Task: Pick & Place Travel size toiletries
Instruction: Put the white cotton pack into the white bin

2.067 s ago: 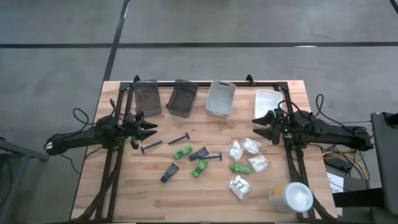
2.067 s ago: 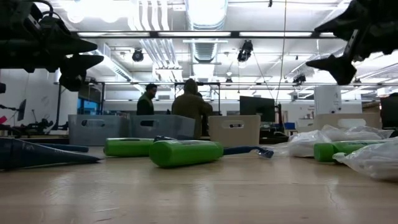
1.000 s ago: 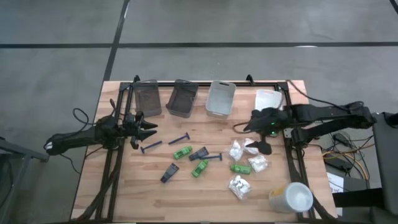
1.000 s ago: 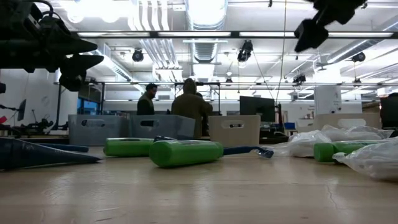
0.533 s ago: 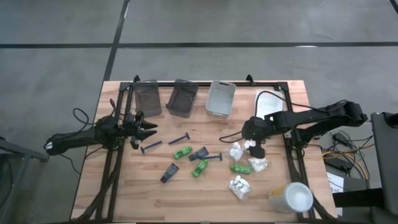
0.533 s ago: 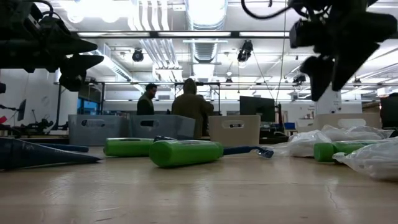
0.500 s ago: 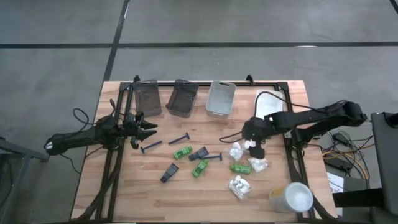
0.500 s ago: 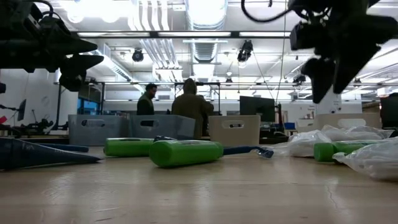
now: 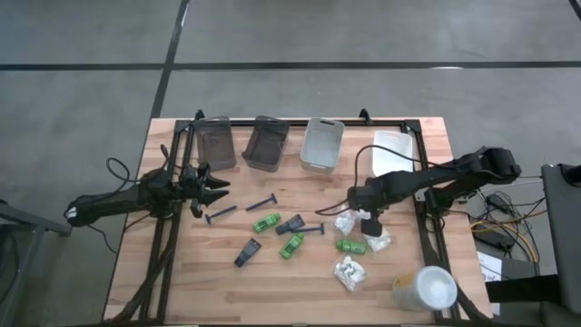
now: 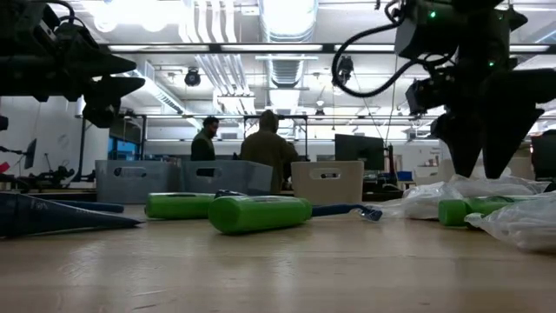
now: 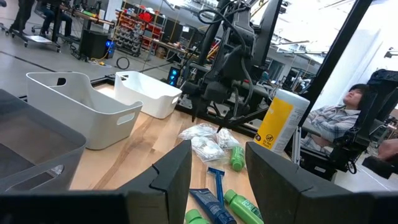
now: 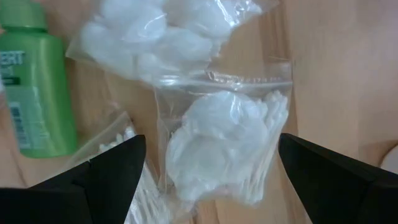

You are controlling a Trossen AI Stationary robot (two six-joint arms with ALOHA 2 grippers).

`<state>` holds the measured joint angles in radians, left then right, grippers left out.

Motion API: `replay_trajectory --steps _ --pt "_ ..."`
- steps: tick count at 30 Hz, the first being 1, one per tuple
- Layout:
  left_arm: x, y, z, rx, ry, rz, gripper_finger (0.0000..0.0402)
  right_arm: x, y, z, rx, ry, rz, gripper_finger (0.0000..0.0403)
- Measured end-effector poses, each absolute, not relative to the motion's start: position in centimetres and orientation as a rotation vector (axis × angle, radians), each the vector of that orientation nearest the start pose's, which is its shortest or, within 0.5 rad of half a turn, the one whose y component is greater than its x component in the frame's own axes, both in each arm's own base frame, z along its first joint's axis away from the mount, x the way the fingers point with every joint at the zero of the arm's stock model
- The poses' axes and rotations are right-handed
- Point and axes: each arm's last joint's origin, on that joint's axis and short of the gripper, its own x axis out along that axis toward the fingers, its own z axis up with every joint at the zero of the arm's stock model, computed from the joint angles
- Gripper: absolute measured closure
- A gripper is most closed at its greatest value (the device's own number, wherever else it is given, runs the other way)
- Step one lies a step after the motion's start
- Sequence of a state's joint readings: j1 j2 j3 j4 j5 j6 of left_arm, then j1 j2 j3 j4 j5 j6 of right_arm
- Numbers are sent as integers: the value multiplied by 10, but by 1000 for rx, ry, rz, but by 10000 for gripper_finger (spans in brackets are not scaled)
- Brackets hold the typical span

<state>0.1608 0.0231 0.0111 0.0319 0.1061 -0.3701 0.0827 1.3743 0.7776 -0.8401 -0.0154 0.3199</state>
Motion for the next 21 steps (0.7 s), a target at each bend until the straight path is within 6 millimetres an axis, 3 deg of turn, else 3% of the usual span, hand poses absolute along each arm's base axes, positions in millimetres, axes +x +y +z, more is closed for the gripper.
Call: replay_trajectory --steps 15,21 --pt "97 13 168 -368 -28 52 245 228 19 145 202 1556 -174 41" --pt "98 13 168 -368 -28 51 245 228 19 143 206 1560 -189 94"
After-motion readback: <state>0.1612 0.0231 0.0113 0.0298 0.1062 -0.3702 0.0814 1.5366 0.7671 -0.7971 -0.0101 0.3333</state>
